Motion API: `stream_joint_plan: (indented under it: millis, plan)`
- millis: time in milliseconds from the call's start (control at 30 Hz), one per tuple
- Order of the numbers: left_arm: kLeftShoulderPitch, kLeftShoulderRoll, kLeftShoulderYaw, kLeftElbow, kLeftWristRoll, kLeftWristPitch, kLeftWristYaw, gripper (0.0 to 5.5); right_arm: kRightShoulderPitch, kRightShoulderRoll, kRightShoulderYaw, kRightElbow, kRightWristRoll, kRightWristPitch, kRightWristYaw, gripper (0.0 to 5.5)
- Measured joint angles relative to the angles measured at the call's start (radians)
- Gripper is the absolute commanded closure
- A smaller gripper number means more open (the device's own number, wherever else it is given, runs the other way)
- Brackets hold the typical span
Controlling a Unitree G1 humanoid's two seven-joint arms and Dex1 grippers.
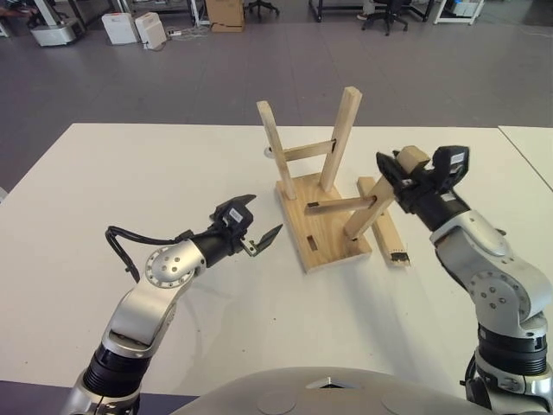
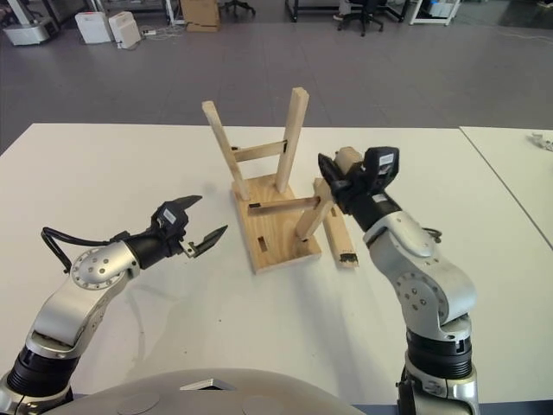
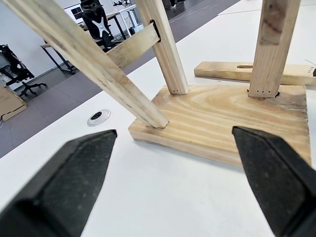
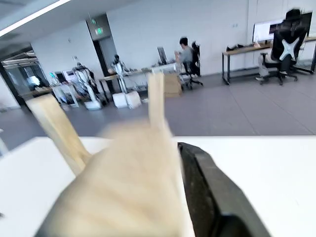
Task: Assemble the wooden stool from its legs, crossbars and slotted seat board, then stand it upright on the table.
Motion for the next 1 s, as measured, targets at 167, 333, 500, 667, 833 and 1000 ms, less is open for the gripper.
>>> stream_joint_plan:
  millis: [167,333,500,667,833,1000]
  plan:
    - [-0.001,0.008,0.020,0.029,0.003,-0.020,-0.012,1.19,-0.217,-0.082,-0.153,0.022,0.180,-0.009,0.009,2.05]
    - [-0.008,0.011,0.034,0.066,0.009,-0.041,-0.012,1.19,-0.073,-0.159,-0.098,0.349,-0.057,-0.001,0.036,1.56]
    - [-0.014,0.008,0.034,0.084,0.019,-0.062,-0.012,1.19,0.116,-0.137,0.152,0.441,-0.185,0.104,0.168,1.56]
    - [-0.019,-0.002,0.023,0.097,0.038,-0.063,-0.011,1.19,0.122,-0.120,0.237,0.464,-0.347,0.132,0.126,2.48]
    - [-0.029,-0.014,0.034,0.102,0.044,-0.063,-0.003,1.19,0.108,-0.106,0.233,0.500,-0.433,0.092,0.124,3.40]
    - [-0.225,-0.148,0.257,0.078,-0.184,0.042,0.098,1.19,-0.104,-0.131,0.006,0.580,-0.453,-0.055,0.107,3.44]
